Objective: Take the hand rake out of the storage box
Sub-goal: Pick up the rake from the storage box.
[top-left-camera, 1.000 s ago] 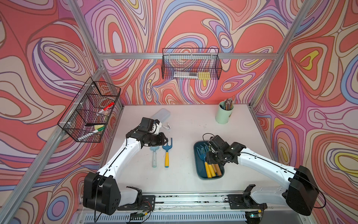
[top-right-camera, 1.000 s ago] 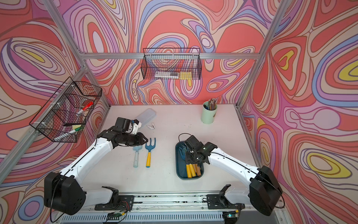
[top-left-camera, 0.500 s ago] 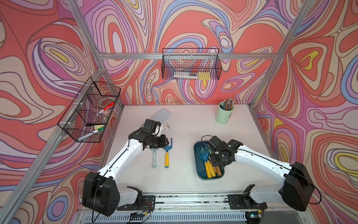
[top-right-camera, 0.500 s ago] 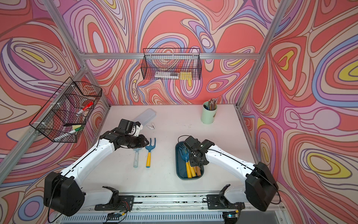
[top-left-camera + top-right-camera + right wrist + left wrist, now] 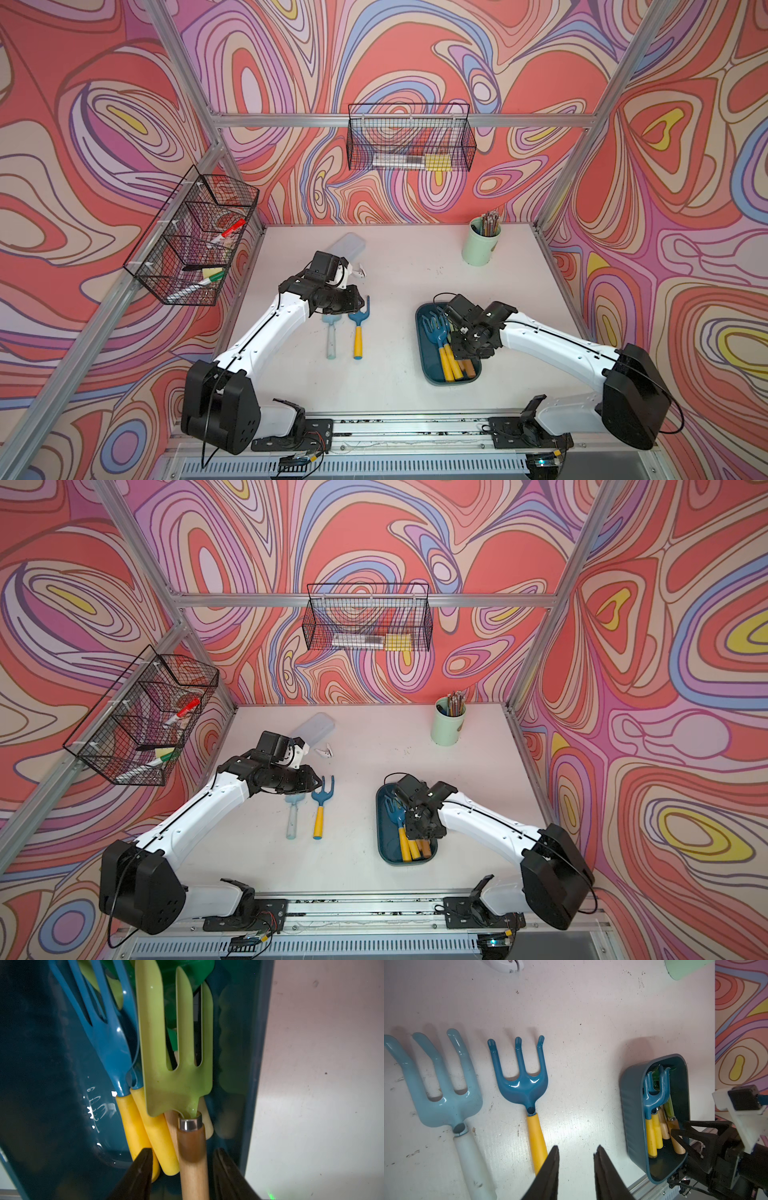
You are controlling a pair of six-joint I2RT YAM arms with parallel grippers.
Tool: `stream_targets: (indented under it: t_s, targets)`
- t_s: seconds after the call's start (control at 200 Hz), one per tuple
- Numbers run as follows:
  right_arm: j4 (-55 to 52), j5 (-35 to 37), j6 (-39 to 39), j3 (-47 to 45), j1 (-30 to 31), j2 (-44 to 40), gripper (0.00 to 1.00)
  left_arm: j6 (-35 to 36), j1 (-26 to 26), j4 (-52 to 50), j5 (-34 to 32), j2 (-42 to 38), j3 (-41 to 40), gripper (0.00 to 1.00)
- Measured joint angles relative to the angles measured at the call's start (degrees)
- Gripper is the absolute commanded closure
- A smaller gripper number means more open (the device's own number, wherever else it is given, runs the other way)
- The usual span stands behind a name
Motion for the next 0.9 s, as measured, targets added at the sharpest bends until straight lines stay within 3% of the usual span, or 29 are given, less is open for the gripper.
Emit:
stream_targets:
  t_s: [0.336,0.581,0.901]
  targets:
    - [1.92,0.17,2.69,-2.60,0.00,0.79,0.51,0.00,0.00,0.15,0.09,0.17,0.00,0.67]
    - [4.31,-0.44,3.76,-4.20,0.00,1.51,0.61,0.48,0.00,0.68,0.02,0.20,0.00,0.67]
    - [5.62,-0.85,4.22,-4.31,0.04,-0.22,0.81,0.52,0.00,0.90,0.07,0.22,0.00,0.67]
